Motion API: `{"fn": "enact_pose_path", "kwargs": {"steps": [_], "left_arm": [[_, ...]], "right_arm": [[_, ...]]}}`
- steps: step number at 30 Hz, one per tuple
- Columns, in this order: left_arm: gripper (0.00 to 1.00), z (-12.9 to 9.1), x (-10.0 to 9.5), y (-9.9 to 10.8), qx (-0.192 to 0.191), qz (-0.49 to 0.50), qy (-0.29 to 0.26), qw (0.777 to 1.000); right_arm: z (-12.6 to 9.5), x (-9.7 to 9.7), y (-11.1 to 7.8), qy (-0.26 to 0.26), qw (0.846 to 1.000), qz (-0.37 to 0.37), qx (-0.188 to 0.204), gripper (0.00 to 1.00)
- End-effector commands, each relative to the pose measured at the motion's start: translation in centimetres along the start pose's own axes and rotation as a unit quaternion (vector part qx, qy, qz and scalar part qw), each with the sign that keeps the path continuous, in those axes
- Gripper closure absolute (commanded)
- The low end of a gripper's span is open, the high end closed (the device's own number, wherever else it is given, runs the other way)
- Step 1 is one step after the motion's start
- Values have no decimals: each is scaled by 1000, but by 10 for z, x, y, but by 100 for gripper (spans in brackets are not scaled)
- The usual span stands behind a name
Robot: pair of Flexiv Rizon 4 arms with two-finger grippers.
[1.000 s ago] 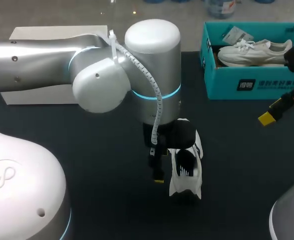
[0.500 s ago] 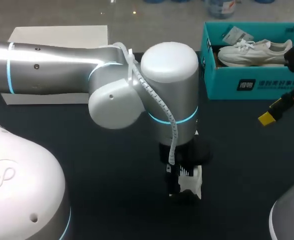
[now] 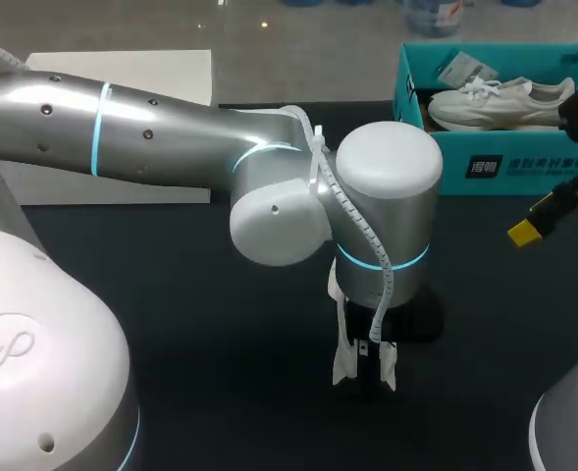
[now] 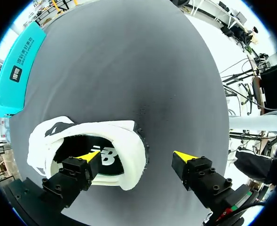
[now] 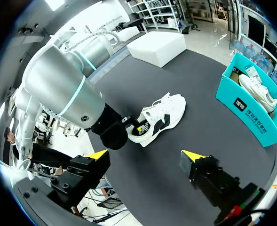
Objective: Take the shoe out of the shoebox, open the shoe tongue, remove and reinsert the insole, then place the shoe into the shoebox
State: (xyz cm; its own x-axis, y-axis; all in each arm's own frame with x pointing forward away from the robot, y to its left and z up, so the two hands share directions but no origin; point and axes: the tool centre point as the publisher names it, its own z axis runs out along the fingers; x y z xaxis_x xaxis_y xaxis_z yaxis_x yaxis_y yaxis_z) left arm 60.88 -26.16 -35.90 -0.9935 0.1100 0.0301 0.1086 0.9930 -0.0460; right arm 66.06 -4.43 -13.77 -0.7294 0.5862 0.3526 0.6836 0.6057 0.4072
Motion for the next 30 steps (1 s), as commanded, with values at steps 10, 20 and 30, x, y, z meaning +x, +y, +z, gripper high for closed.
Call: {"fn": "enact_pose_path", "kwargs": {"steps": [10,20,30], "left_arm": [[32,11,0,-1,-16,-11,3,1000],[100,12,-2,6,-16,-15,1,1000],[100,2,2,13,-12,-18,0,1000]], "right_arm": [[1,-1,2,0,1000,1,2,0],[1,-1,2,0,1000,1,2,0],[1,-1,2,0,1000,1,2,0]]}}
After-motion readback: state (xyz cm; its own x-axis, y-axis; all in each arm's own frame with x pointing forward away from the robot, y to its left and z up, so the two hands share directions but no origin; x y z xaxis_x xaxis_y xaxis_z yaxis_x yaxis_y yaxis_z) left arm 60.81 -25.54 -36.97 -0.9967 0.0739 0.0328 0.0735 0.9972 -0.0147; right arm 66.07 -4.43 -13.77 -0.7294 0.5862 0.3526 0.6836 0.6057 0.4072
